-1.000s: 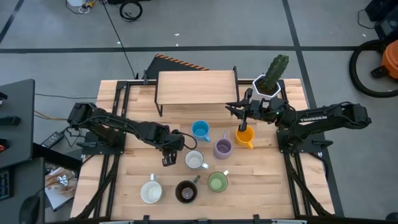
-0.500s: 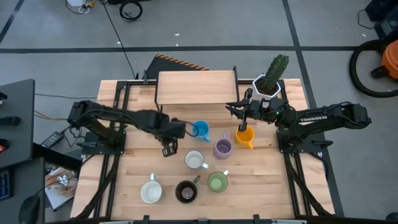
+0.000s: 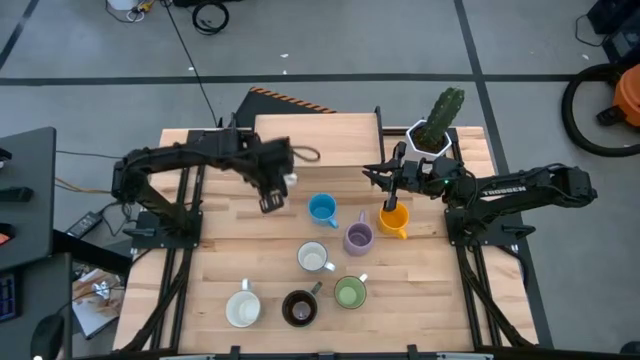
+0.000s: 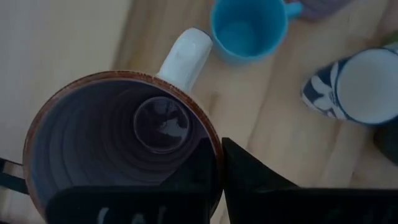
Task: Place coffee mugs
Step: Put the left purple mug on the shelf
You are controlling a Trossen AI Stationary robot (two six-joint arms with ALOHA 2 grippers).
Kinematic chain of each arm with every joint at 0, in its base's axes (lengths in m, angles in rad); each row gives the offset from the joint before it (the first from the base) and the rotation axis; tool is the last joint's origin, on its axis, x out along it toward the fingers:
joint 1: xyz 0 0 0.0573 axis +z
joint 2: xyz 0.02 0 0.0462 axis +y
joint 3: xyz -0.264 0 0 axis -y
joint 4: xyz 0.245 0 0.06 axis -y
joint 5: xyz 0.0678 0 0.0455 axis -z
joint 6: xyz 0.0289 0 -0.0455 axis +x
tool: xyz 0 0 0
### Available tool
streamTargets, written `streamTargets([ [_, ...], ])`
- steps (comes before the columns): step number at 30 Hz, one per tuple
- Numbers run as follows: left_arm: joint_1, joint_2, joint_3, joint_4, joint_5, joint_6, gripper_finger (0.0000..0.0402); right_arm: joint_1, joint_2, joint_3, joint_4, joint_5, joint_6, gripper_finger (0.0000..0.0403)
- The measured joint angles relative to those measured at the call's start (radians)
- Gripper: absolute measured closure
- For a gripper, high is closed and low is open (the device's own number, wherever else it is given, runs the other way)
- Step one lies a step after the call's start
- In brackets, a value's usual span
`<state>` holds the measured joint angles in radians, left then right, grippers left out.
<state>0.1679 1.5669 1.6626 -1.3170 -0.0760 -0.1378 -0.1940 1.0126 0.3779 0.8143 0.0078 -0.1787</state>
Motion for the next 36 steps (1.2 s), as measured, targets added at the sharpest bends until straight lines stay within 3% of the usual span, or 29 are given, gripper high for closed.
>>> streamTargets([
  [16,0.334,0.004,0.003,0.015,0.125,0.174,0.0381,0.000,0.000,0.000,0.007,0.000,0.000,0.0337],
  [36,0.389,0.005,-0.001,0.087,0.127,0.214,0.0377,0.000,0.000,0.000,0.015,0.000,0.000,0.0337],
])
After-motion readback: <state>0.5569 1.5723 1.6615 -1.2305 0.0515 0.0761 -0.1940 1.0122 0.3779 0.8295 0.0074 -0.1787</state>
